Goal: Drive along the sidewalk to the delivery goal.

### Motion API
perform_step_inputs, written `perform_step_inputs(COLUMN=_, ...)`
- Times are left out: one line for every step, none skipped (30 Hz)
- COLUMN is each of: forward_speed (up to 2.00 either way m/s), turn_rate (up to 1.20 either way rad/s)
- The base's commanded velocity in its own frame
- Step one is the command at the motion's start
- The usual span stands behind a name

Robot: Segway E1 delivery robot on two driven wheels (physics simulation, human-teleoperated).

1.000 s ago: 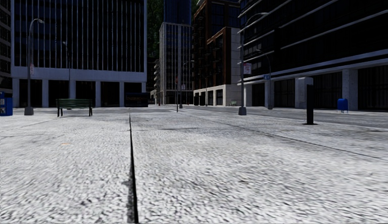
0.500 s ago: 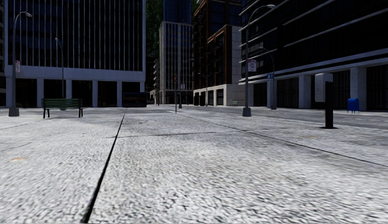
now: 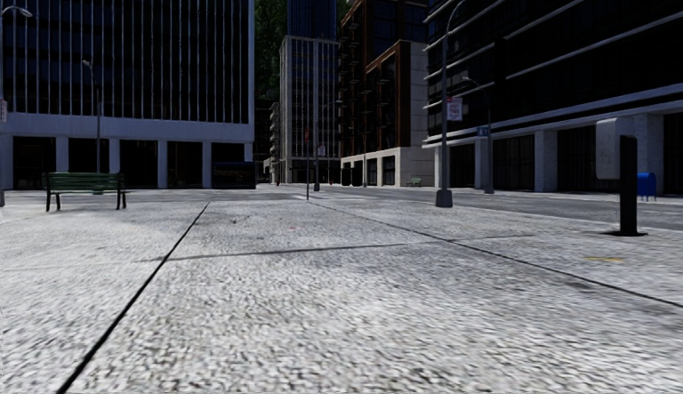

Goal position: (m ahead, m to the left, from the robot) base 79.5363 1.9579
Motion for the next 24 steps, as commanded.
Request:
perform_step_inputs(forward_speed=2.00, turn_rate=0.00)
perform_step_inputs(forward_speed=2.00, turn_rate=0.00)
perform_step_inputs(forward_speed=2.00, turn_rate=0.00)
perform_step_inputs(forward_speed=2.00, turn_rate=0.00)
perform_step_inputs(forward_speed=2.00, turn_rate=0.00)
perform_step_inputs(forward_speed=2.00, turn_rate=0.00)
perform_step_inputs(forward_speed=2.00, turn_rate=0.00)
perform_step_inputs(forward_speed=2.00, turn_rate=0.00)
perform_step_inputs(forward_speed=2.00, turn_rate=0.00)
perform_step_inputs(forward_speed=2.00, turn_rate=0.00)
perform_step_inputs(forward_speed=2.00, turn_rate=0.00)
perform_step_inputs(forward_speed=2.00, turn_rate=0.00)
perform_step_inputs(forward_speed=2.00, turn_rate=0.00)
perform_step_inputs(forward_speed=2.00, turn_rate=0.00)
perform_step_inputs(forward_speed=2.00, turn_rate=0.00)
perform_step_inputs(forward_speed=2.00, turn_rate=0.00)
perform_step_inputs(forward_speed=2.00, turn_rate=0.00)
perform_step_inputs(forward_speed=2.00, turn_rate=0.00)
perform_step_inputs(forward_speed=2.00, turn_rate=0.00)
perform_step_inputs(forward_speed=2.00, turn_rate=0.00)
perform_step_inputs(forward_speed=2.00, turn_rate=0.00)
perform_step_inputs(forward_speed=2.00, turn_rate=0.00)
perform_step_inputs(forward_speed=2.00, turn_rate=0.00)
perform_step_inputs(forward_speed=2.00, turn_rate=0.00)
